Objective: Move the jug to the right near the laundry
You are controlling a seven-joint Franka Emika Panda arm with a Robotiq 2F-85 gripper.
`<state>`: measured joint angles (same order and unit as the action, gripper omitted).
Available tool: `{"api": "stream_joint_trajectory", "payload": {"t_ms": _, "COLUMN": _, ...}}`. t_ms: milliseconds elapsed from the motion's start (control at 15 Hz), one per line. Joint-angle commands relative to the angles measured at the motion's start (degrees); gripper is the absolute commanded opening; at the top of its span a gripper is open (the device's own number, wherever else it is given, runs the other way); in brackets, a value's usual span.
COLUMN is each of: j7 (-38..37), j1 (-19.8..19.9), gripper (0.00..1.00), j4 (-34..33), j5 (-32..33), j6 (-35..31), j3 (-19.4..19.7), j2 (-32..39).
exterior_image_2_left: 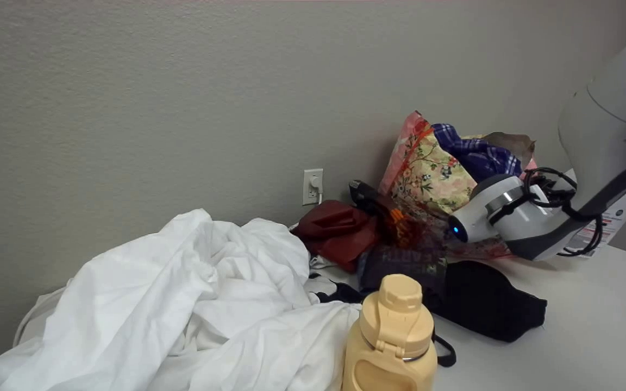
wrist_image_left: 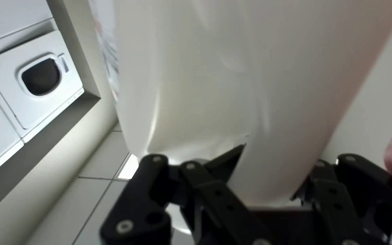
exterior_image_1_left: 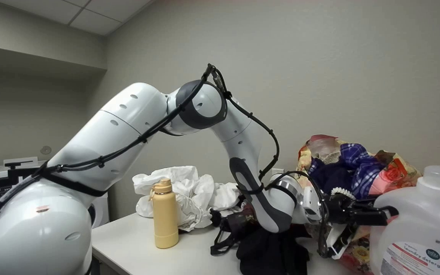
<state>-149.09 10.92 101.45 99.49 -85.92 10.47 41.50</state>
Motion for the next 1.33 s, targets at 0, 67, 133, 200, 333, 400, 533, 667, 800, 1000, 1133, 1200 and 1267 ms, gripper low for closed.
{"api": "stream_joint_trajectory", "payload": {"t_ms": 0, "j7": 0.0, "j1": 0.16, "gripper": 0.03, "j4": 2.49, "j5": 6.74, "j6": 1.05, "j3": 0.87, "j2": -0.22}}
{"api": "stream_joint_trajectory", "payload": {"t_ms": 67, "j7": 0.0, "j1": 0.35, "gripper": 0.04, "j4": 3.45, "j5": 7.9, "j6": 1.04, "j3": 0.76, "j2": -0.38}}
{"api": "stream_joint_trajectory", "payload": {"t_ms": 133, "j7": 0.0, "j1": 0.59, "gripper": 0.03, "j4": 4.37, "j5": 8.85, "j6": 0.78, "j3": 0.57, "j2": -0.64}}
{"api": "stream_joint_trajectory", "payload": {"t_ms": 200, "j7": 0.0, "j1": 0.76, "gripper": 0.05, "j4": 5.36, "j5": 9.57, "j6": 0.81, "j3": 0.44, "j2": -0.82}}
{"api": "stream_joint_trajectory", "payload": {"t_ms": 333, "j7": -0.03, "j1": 1.13, "gripper": 0.3, "j4": 6.84, "j5": 10.48, "j6": 0.53, "j3": 0.11, "j2": -1.26}}
{"api": "stream_joint_trajectory", "payload": {"t_ms": 400, "j7": -0.06, "j1": 1.22, "gripper": 0.38, "j4": 7.39, "j5": 10.79, "j6": 0.66, "j3": 0.03, "j2": -1.32}}
{"api": "stream_joint_trajectory", "payload": {"t_ms": 533, "j7": -0.2, "j1": 1.39, "gripper": 0.51, "j4": 8.69, "j5": 11.19, "j6": 0.73, "j3": -0.13, "j2": -1.46}}
{"api": "stream_joint_trajectory", "payload": {"t_ms": 667, "j7": -0.1, "j1": 1.6, "gripper": 0.67, "j4": 10.54, "j5": 11.04, "j6": 0.34, "j3": -0.35, "j2": -1.96}}
{"api": "stream_joint_trajectory", "payload": {"t_ms": 800, "j7": 0.2, "j1": 1.92, "gripper": 0.82, "j4": 12.24, "j5": 10.6, "j6": -0.36, "j3": -0.79, "j2": -2.52}}
{"api": "stream_joint_trajectory", "payload": {"t_ms": 1000, "j7": 1.7, "j1": 2.17, "gripper": 1.0, "j4": 14.02, "j5": 11.25, "j6": -1.13, "j3": -1.33, "j2": -3.14}}
{"api": "stream_joint_trajectory", "payload": {"t_ms": 1133, "j7": 2.41, "j1": 2.08, "gripper": 1.0, "j4": 14.42, "j5": 11.95, "j6": -1.33, "j3": -1.57, "j2": -3.44}}
{"api": "stream_joint_trajectory", "payload": {"t_ms": 1200, "j7": 2.58, "j1": 1.99, "gripper": 1.0, "j4": 14.57, "j5": 12.22, "j6": -1.26, "j3": -1.71, "j2": -3.48}}
{"api": "stream_joint_trajectory", "payload": {"t_ms": 1267, "j7": 2.69, "j1": 1.94, "gripper": 1.0, "j4": 14.7, "j5": 12.25, "j6": -1.5, "j3": -1.95, "j2": -3.47}}
